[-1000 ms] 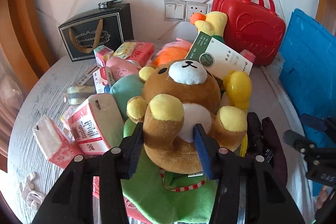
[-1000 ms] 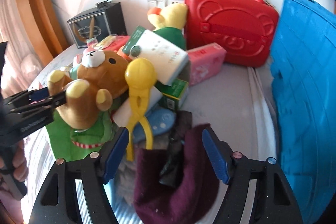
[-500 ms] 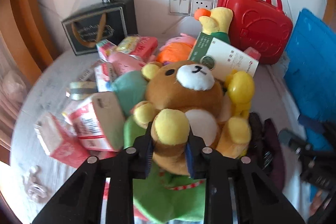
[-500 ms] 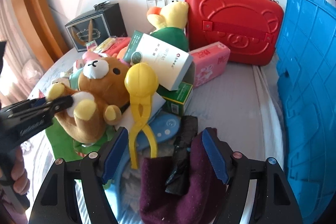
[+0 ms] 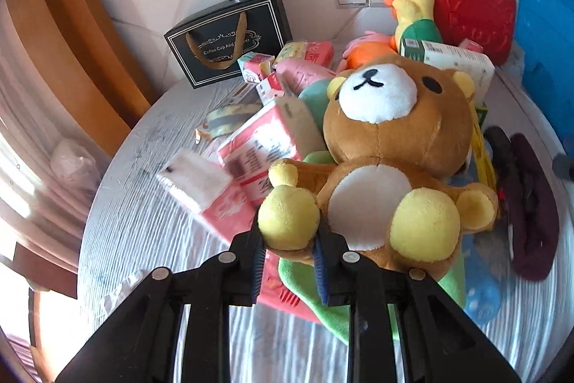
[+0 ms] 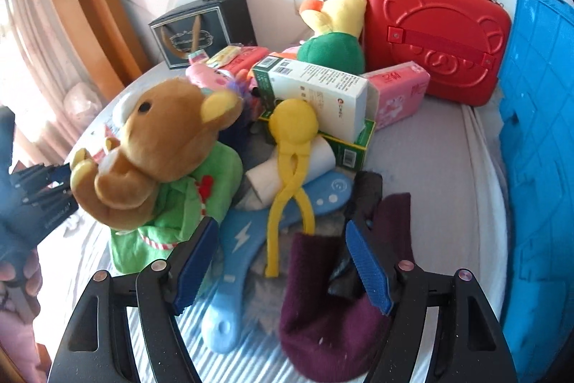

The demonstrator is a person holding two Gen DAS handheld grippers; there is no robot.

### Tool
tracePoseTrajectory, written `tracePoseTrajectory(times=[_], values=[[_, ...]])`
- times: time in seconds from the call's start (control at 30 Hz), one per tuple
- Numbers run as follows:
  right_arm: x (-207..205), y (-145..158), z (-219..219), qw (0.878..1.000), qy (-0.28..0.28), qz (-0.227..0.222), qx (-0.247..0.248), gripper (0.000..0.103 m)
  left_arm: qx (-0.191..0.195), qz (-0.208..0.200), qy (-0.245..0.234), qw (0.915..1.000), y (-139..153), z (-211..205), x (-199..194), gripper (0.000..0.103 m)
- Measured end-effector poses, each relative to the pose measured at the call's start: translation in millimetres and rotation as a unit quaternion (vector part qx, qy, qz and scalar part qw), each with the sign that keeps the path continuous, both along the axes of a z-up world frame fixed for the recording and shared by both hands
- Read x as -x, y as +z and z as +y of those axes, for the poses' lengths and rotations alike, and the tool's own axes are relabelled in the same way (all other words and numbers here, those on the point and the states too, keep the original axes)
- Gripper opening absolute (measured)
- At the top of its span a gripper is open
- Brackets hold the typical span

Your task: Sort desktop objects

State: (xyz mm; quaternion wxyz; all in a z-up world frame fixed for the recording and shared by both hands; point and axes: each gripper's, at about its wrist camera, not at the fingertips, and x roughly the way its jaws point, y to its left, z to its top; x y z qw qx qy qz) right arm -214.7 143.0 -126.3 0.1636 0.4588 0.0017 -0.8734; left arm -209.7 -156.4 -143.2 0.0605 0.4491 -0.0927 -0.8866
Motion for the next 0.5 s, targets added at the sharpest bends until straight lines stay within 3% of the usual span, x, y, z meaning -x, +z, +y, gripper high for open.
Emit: tracePoseTrajectory(times=[0.17,0.3,0.4,0.5], values=[[-21,7,-10,1.000,0.013,0.000,0.011,0.075,-0.029,-0.008,-0.021,0.9993,3,-29,-26,0.026],[-35,10,-34,0.999,0.034,0.003,0.004,0.082,-0.062,0.006,0.014,0.9979,14,-35,-39,0.030],[-39,5,-52,0.999,0.050,-0.003,0.006,0.082,-0.097,0.028,0.036,0.9943,25,-25,-47,0.045],[-44,-7,-71,0.997,0.070,-0.014,-0.011,0.082,-0.137,0.038,0.059,0.9880,32,-10,-56,0.048]])
